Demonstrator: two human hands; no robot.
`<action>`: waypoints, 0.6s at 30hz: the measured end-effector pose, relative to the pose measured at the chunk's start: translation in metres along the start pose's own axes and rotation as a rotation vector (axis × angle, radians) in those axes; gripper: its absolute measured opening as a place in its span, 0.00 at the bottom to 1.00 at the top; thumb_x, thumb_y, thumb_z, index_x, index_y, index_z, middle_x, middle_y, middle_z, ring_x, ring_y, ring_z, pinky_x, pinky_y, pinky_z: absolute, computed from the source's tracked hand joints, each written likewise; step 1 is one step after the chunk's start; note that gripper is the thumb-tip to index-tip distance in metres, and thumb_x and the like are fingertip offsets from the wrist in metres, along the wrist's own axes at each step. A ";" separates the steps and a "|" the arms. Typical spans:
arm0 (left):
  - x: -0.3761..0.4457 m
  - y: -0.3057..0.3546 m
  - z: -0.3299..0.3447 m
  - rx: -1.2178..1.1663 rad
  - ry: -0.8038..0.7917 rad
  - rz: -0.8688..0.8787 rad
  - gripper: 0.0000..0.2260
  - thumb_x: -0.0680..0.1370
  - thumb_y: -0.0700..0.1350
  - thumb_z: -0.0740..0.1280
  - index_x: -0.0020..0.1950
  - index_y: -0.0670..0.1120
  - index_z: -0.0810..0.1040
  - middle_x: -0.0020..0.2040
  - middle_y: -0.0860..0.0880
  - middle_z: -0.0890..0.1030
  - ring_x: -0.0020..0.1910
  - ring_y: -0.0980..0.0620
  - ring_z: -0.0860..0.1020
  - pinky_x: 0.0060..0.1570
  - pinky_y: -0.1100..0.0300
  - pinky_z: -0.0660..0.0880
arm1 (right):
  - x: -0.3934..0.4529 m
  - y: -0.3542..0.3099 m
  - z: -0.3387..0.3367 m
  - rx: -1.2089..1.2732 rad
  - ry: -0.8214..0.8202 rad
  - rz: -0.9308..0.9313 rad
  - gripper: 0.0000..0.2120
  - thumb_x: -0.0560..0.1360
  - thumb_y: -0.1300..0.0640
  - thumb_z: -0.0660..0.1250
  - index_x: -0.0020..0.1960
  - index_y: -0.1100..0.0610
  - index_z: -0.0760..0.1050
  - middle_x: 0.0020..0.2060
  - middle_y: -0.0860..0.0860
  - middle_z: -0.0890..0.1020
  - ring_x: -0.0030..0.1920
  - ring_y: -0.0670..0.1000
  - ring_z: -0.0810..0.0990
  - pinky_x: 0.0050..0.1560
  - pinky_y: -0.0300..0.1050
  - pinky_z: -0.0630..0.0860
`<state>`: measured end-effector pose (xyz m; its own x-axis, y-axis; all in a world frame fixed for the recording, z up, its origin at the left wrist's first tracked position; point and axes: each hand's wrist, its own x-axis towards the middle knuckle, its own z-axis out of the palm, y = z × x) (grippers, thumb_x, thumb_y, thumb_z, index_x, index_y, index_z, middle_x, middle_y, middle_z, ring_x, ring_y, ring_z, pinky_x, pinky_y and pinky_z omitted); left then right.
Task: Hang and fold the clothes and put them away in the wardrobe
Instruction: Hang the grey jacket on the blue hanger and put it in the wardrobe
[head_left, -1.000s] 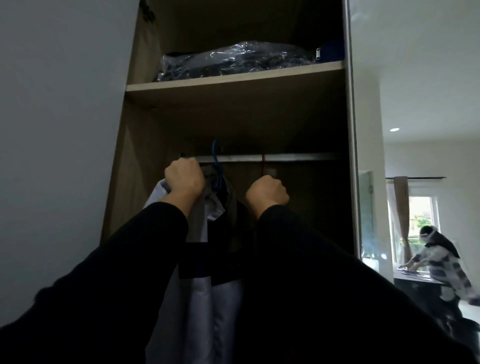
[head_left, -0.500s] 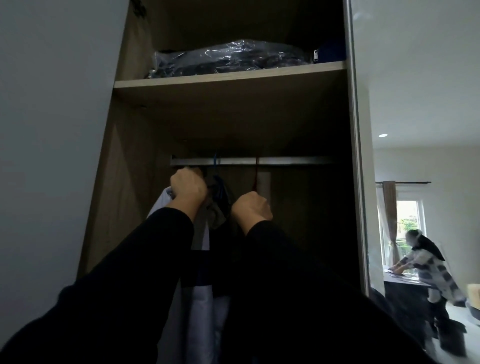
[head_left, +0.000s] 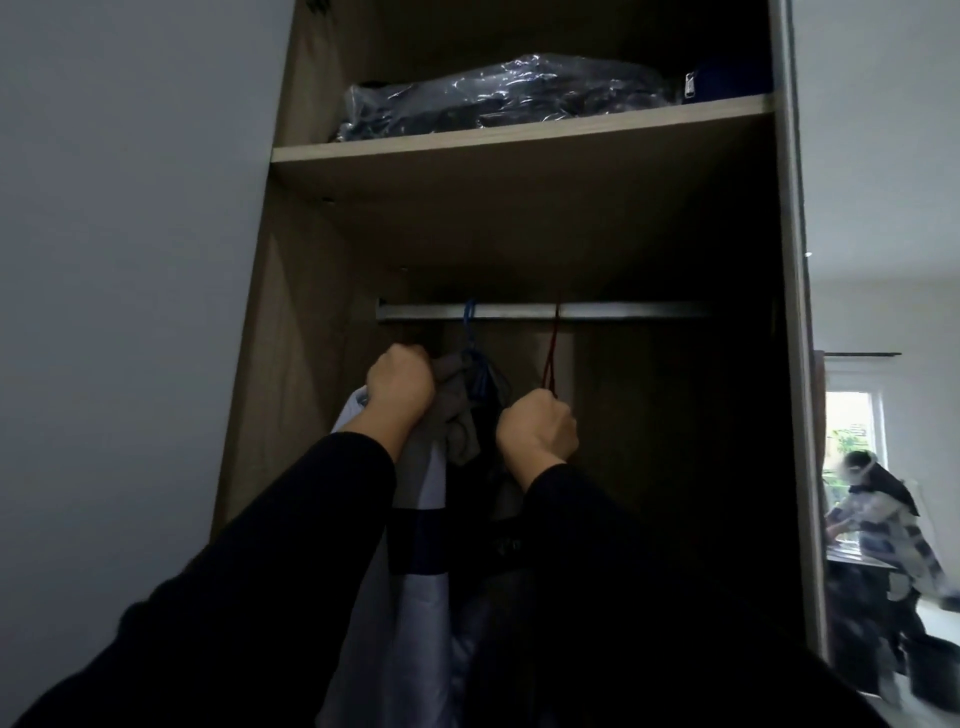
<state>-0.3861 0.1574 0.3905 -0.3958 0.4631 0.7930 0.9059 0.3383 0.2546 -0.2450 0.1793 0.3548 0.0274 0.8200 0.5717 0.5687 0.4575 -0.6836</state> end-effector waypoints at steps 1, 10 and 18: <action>0.000 -0.002 -0.001 0.000 -0.013 0.026 0.12 0.80 0.40 0.58 0.60 0.40 0.76 0.59 0.38 0.77 0.58 0.38 0.76 0.52 0.50 0.73 | -0.003 -0.001 0.002 -0.007 0.010 -0.007 0.13 0.80 0.60 0.58 0.60 0.62 0.76 0.58 0.58 0.79 0.59 0.58 0.78 0.52 0.49 0.75; -0.029 0.024 -0.039 -0.380 -0.231 0.013 0.21 0.81 0.55 0.56 0.49 0.40 0.81 0.44 0.43 0.79 0.43 0.47 0.77 0.44 0.55 0.73 | -0.056 -0.011 0.011 -0.072 0.056 -0.146 0.16 0.81 0.57 0.56 0.66 0.63 0.64 0.59 0.58 0.78 0.59 0.58 0.78 0.50 0.49 0.75; -0.072 0.026 -0.066 -0.392 -0.383 0.005 0.13 0.79 0.50 0.64 0.48 0.42 0.82 0.45 0.45 0.81 0.46 0.48 0.79 0.45 0.55 0.75 | -0.126 0.001 0.004 -0.088 -0.067 -0.309 0.23 0.82 0.55 0.51 0.75 0.61 0.54 0.61 0.58 0.77 0.58 0.59 0.79 0.51 0.49 0.74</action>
<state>-0.3247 0.0791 0.3762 -0.3517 0.7538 0.5550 0.8670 0.0388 0.4968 -0.2515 0.0780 0.2807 -0.2098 0.6690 0.7130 0.6110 0.6590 -0.4386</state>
